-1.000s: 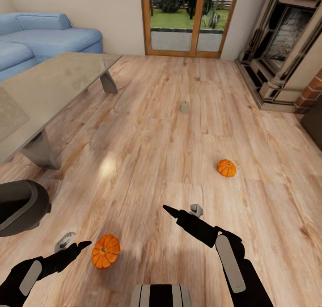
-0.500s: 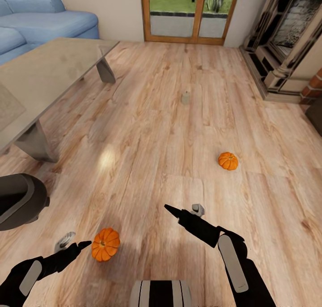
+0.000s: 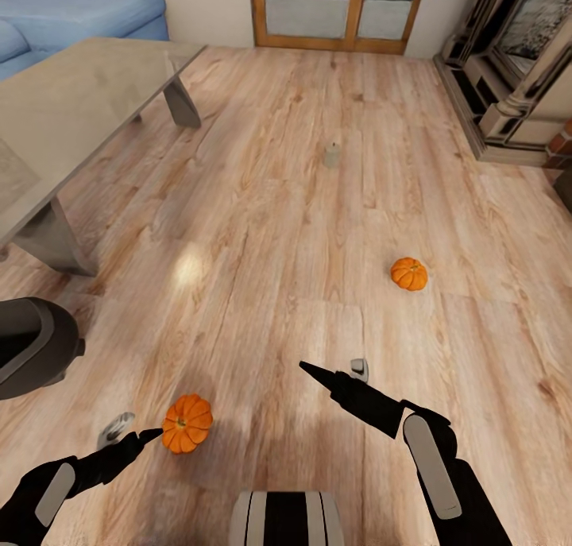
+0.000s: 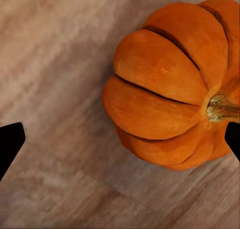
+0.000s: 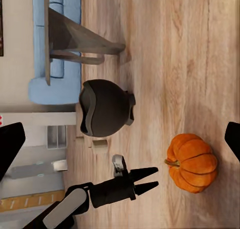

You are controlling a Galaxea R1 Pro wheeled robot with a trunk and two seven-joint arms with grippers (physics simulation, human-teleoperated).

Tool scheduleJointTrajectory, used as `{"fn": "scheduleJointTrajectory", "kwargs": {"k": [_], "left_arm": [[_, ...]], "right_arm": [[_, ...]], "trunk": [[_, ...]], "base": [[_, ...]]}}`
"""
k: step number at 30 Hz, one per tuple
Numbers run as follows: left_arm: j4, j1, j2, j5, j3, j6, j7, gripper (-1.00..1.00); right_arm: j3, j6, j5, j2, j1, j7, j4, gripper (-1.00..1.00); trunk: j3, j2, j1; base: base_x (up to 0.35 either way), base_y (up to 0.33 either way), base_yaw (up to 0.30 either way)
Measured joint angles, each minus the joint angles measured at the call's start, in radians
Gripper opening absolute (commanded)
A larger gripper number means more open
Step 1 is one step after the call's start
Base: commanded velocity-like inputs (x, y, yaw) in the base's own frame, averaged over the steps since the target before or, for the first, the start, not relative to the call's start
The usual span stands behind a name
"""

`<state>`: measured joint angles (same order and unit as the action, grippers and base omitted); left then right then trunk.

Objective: Place each of the two pumpkins and all three candles from the living room inside a cabinet in the living room (use any cabinet), then make sure every cabinet is closed, and position the cauldron so it is next to a table in the living room.

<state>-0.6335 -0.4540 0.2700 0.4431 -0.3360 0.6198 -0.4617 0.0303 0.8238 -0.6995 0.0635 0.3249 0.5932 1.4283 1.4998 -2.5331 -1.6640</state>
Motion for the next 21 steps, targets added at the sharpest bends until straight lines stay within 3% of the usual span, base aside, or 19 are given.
{"fn": "scheduleJointTrajectory", "kwargs": {"k": [7, 21], "left_arm": [[0.000, 0.000, -0.001, 0.000, 0.001, 0.000, 0.000, 1.00], [-0.001, 0.000, -0.004, 0.000, 0.007, -0.002, 0.000, 1.00]], "right_arm": [[-0.001, -0.001, 0.002, 0.001, 0.000, 0.000, 0.000, 1.00], [0.000, -0.003, 0.008, 0.002, 0.000, -0.001, -0.001, 1.00]], "trunk": [[0.027, -0.002, -0.003], [0.047, -0.003, -0.005]], "base": [[0.000, 0.000, 0.000], [0.000, 0.000, 0.000]]}}
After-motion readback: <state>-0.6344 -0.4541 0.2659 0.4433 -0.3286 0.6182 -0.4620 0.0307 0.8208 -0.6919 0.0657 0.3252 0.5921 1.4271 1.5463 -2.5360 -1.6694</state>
